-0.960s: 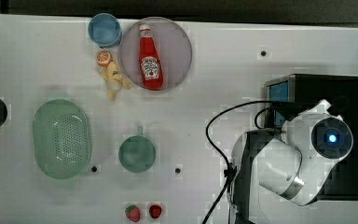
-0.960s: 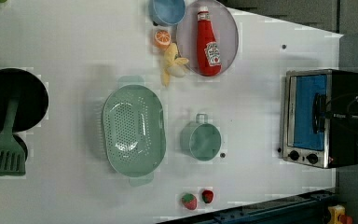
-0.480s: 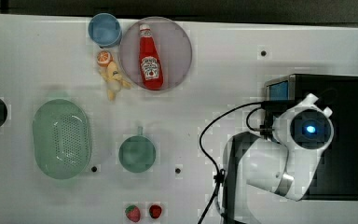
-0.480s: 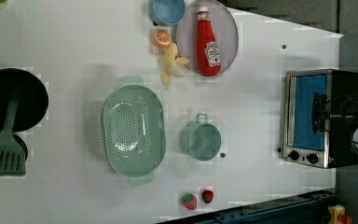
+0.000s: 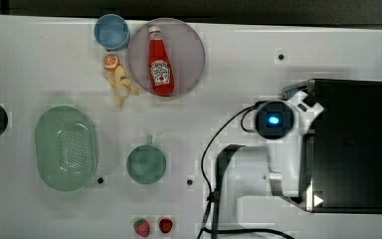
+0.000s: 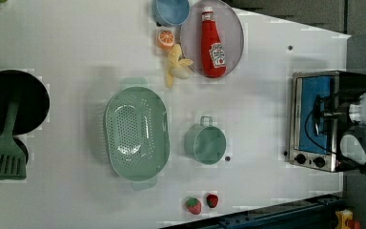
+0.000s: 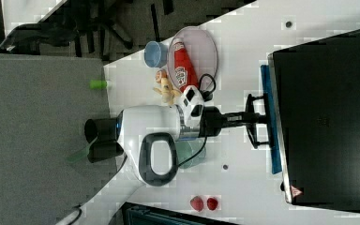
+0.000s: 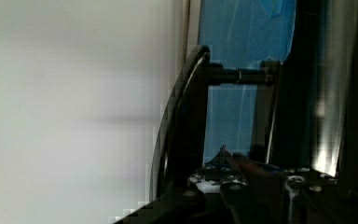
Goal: Flap open oven.
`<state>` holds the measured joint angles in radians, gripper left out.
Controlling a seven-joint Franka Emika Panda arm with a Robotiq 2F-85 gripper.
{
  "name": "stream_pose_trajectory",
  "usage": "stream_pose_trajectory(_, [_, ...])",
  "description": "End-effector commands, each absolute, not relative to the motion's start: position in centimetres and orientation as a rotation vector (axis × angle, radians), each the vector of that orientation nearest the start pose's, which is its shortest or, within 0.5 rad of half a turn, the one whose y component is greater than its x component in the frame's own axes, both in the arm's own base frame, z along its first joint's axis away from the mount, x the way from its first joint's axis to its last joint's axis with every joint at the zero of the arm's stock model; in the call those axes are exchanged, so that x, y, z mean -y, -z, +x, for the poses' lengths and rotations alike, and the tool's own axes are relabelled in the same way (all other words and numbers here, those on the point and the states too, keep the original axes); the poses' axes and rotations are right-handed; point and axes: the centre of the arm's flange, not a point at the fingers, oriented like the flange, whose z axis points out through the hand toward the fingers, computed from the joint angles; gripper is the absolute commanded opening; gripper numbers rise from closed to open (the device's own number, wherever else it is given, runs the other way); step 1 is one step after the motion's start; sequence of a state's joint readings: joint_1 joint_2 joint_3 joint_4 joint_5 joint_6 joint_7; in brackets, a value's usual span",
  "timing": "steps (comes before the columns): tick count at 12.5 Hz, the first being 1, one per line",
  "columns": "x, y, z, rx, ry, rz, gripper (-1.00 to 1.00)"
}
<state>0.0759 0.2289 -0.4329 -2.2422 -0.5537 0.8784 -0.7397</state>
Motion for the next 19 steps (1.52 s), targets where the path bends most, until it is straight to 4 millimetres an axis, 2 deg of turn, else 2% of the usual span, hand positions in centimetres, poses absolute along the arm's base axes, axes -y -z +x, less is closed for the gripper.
stream_pose_trajectory(1, [9.6,-20.6,51.2,0.011,-0.275,-3.649,-0.65])
stream_pose_trajectory(4, [5.7,-17.7,50.6,-0.104,-0.324,-3.783,-0.65])
stream_pose_trajectory(6, [3.4,-15.6,50.6,-0.125,-0.283,-3.884,-0.65])
stream_pose_trajectory(8, [1.7,-13.2,50.8,-0.087,-0.259,-3.970,-0.65])
stream_pose_trajectory(12, [-1.5,-8.4,52.3,0.168,-0.266,-4.075,-0.65])
stream_pose_trajectory(14, [-1.9,-6.7,52.5,0.121,-0.282,-4.141,-0.65])
stream_pose_trajectory(16, [-2.0,-6.6,52.7,0.085,-0.293,-4.180,-0.65])
stream_pose_trajectory(19, [-3.0,-8.7,53.9,0.033,-0.178,-4.141,-0.65])
